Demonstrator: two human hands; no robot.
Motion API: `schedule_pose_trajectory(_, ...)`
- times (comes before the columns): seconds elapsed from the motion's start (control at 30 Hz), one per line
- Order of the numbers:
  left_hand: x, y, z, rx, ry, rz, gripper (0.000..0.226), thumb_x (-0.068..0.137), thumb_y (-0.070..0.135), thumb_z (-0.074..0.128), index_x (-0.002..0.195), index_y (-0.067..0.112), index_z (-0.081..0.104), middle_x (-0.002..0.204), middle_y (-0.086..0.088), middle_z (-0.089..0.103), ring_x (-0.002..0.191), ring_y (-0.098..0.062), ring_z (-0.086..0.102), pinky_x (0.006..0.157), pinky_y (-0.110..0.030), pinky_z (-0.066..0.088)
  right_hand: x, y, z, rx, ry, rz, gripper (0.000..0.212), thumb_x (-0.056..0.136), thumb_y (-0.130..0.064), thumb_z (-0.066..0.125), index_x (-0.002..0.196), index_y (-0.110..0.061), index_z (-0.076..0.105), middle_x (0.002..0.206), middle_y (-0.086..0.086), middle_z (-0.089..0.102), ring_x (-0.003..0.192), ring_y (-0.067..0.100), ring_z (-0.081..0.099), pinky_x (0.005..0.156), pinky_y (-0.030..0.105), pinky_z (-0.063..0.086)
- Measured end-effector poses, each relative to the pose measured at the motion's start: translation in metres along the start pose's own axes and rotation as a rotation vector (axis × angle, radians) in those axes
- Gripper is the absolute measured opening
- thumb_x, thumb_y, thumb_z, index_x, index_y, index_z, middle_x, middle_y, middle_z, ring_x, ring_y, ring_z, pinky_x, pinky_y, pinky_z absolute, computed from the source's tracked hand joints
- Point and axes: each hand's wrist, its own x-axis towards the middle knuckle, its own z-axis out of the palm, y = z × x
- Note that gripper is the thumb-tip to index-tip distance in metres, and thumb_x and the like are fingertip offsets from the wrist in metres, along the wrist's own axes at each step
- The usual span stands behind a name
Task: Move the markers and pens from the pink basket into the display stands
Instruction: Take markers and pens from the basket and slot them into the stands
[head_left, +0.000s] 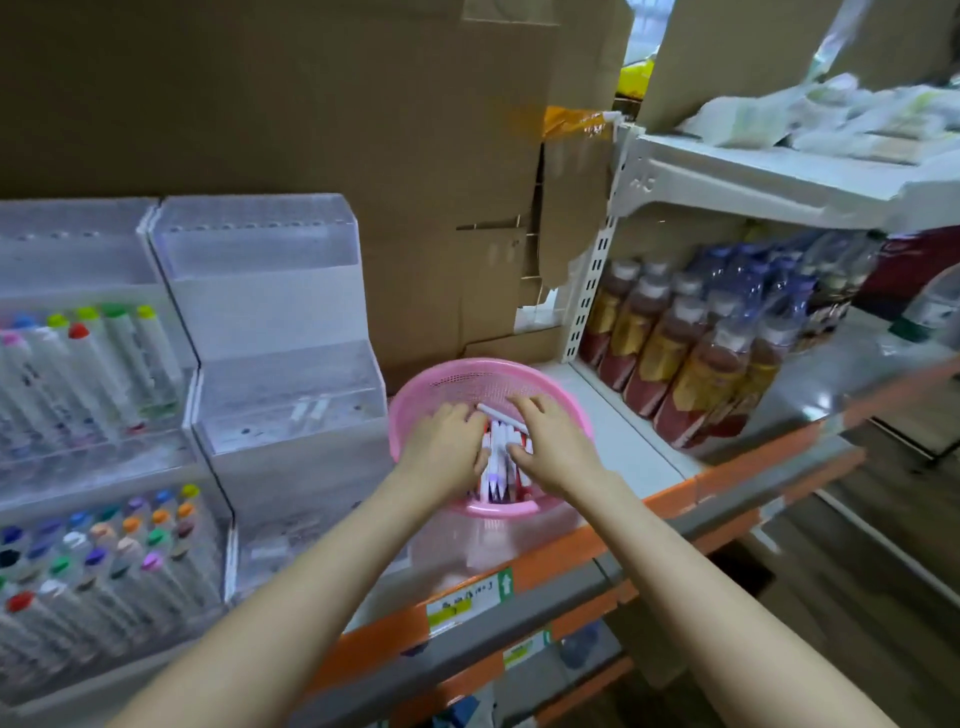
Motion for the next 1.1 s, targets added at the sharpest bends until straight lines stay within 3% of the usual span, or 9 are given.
schedule_pose_trajectory(0.13,0.017,0.0,0.022,-0.108,-0.142,-0.131,0.03,0.094,0.031,0.048,0.113,0.01,0.058,0.115,-0.012,0.059,0.105,-0.029,0.054,0.08,-0.04,0.045,0.02,0.009,0.018,-0.013,-0.095,-0.038,0.05,0.094,-0.027,0.051,0.143,-0.022,0.039,0.124,0.011,0.052,0.113,0.03,0.051,0.087,0.04,0.046)
schedule_pose_trajectory(0.23,0.026,-0.001,0.029,-0.245,-0.232,-0.181,0.025,0.09,0.034,0.057,0.094,0.01,0.063,0.097,-0.011,0.064,0.094,-0.028,0.058,0.071,-0.037,0.043,0.037,0.011,0.025,-0.049,-0.186,-0.052,0.055,0.092,-0.025,0.05,0.145,-0.028,0.038,0.119,0.012,0.056,0.111,0.031,0.053,0.083,0.04,0.049)
schedule_pose_trajectory(0.33,0.026,0.0,0.03,-0.286,-0.238,-0.226,0.029,0.082,0.038,0.067,0.073,0.014,0.053,0.077,-0.003,0.055,0.075,-0.021,0.052,0.061,-0.032,0.036,0.044,0.013,0.031,-0.098,-0.233,-0.03,0.06,0.088,-0.022,0.051,0.145,-0.033,0.036,0.114,0.013,0.057,0.102,0.033,0.057,0.077,0.038,0.049)
schedule_pose_trajectory(0.47,0.028,-0.002,0.032,-0.339,-0.232,-0.24,0.034,0.074,0.04,0.076,0.068,0.016,0.053,0.072,-0.002,0.055,0.081,-0.024,0.057,0.073,-0.037,0.047,0.045,0.012,0.034,-0.093,-0.196,-0.024,0.046,0.087,-0.018,0.052,0.132,-0.026,0.052,0.103,0.012,0.058,0.089,0.031,0.059,0.071,0.039,0.05)
schedule_pose_trajectory(0.57,0.029,-0.004,0.032,-0.369,-0.248,-0.275,0.031,0.073,0.033,0.078,0.073,0.005,0.064,0.075,-0.009,0.062,0.082,-0.026,0.059,0.072,-0.041,0.047,0.046,0.011,0.032,-0.156,-0.117,-0.029,0.01,0.086,-0.011,0.052,0.086,-0.013,0.061,0.091,0.008,0.06,0.087,0.031,0.059,0.069,0.037,0.05)
schedule_pose_trajectory(0.67,0.03,-0.004,0.031,-0.411,-0.27,-0.307,0.024,0.073,0.024,0.077,0.065,0.007,0.061,0.066,-0.009,0.058,0.065,-0.02,0.053,0.053,-0.032,0.037,0.045,0.011,0.031,-0.188,-0.035,-0.009,0.016,0.084,-0.006,0.055,0.087,-0.009,0.07,0.088,0.009,0.067,0.09,0.03,0.059,0.074,0.039,0.052)
schedule_pose_trajectory(0.77,0.029,-0.002,0.028,-0.433,-0.295,-0.347,0.023,0.073,0.02,0.076,0.061,0.012,0.058,0.061,-0.001,0.054,0.058,-0.013,0.049,0.048,-0.024,0.03,0.045,0.012,0.031,-0.143,-0.005,0.01,0.015,0.084,-0.005,0.059,0.092,-0.009,0.071,0.091,0.011,0.068,0.089,0.03,0.061,0.074,0.041,0.054)
schedule_pose_trajectory(0.93,0.026,0.0,0.027,-0.444,-0.287,-0.348,0.018,0.079,0.022,0.072,0.086,0.007,0.064,0.088,-0.013,0.068,0.078,-0.022,0.061,0.064,-0.034,0.045,0.043,0.012,0.029,-0.098,0.023,-0.049,0.022,0.089,-0.004,0.053,0.111,-0.008,0.056,0.104,0.013,0.06,0.095,0.032,0.055,0.069,0.038,0.045)
schedule_pose_trajectory(1.1,0.026,0.001,0.026,-0.496,-0.302,-0.371,0.022,0.081,0.015,0.068,0.098,0.002,0.066,0.095,-0.014,0.068,0.078,-0.021,0.059,0.056,-0.024,0.042,0.04,0.007,0.027,-0.2,0.007,-0.087,0.025,0.087,-0.001,0.05,0.109,-0.006,0.061,0.107,0.013,0.056,0.102,0.033,0.05,0.074,0.037,0.037)
